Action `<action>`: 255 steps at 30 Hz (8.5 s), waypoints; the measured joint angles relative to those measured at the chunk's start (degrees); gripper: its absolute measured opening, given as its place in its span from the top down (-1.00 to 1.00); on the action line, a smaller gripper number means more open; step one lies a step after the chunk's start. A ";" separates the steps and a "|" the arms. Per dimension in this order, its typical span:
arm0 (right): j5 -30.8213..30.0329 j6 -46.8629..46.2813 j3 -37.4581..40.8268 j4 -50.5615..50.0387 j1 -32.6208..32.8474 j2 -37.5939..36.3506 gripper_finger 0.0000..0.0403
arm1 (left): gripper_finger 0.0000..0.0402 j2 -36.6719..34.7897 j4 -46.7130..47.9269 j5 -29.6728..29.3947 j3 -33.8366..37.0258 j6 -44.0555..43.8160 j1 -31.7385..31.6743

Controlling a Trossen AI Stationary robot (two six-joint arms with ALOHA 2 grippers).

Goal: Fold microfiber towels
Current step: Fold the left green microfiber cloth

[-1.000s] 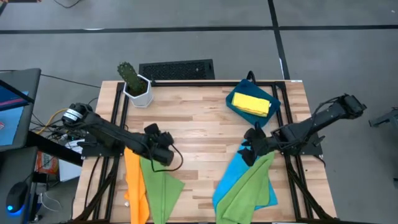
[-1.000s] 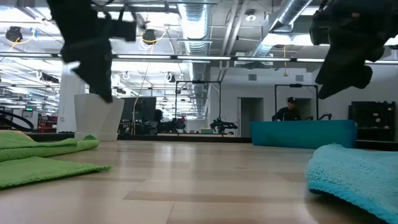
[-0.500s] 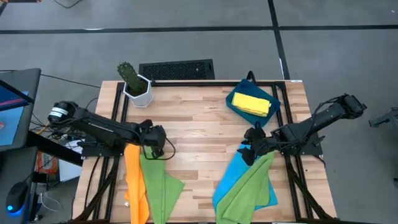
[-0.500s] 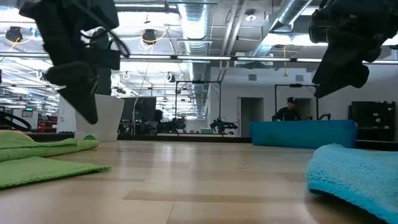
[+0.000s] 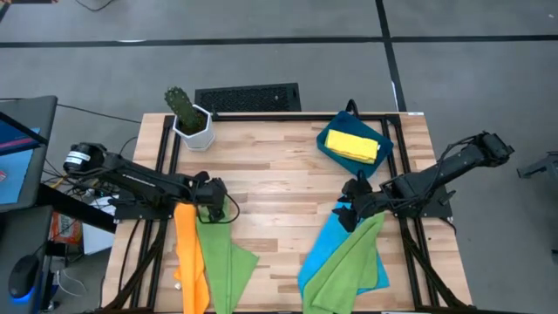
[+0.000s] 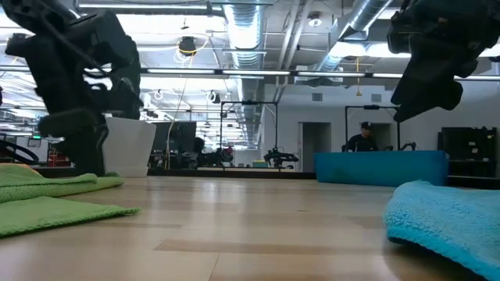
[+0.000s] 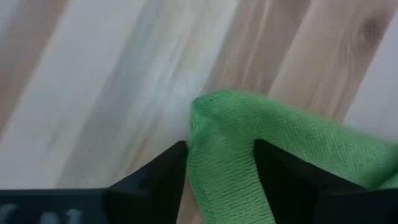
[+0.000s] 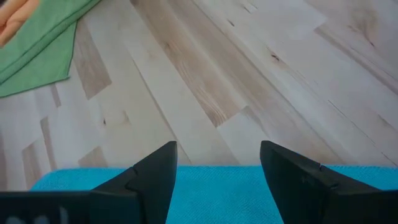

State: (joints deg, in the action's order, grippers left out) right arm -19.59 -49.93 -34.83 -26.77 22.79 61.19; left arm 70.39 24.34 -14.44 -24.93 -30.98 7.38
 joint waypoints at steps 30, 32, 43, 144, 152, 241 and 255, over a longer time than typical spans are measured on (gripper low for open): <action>-0.08 25.10 0.04 27.81 -5.25 0.02 -0.27 | 0.99 0.00 11.98 4.63 -31.54 11.90 1.61; -0.09 28.16 0.04 30.30 -6.53 0.02 -0.27 | 0.99 0.00 12.80 6.52 -36.85 14.17 2.81; 5.21 39.38 0.08 45.84 -8.21 10.65 -0.27 | 0.99 -0.02 16.88 2.99 -51.88 20.07 7.69; -15.68 68.39 -23.93 9.05 -35.34 8.74 0.95 | 0.99 0.03 39.96 -45.12 -46.86 30.04 -4.85; -13.41 59.32 -20.37 0.97 -29.33 9.26 0.95 | 0.99 -0.37 41.92 -34.67 -44.75 18.46 1.11; 5.13 32.13 9.38 33.71 -15.80 20.59 0.34 | 0.69 1.93 -18.92 -30.45 -4.76 -14.93 18.64; 0.73 22.53 16.86 37.86 -11.45 20.41 0.57 | 0.97 27.25 -27.70 -31.04 -5.02 -27.49 20.48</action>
State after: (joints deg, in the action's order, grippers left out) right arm -18.86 -27.40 -17.97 11.09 11.33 81.60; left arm 97.64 -3.36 -45.48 -29.95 -58.47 27.86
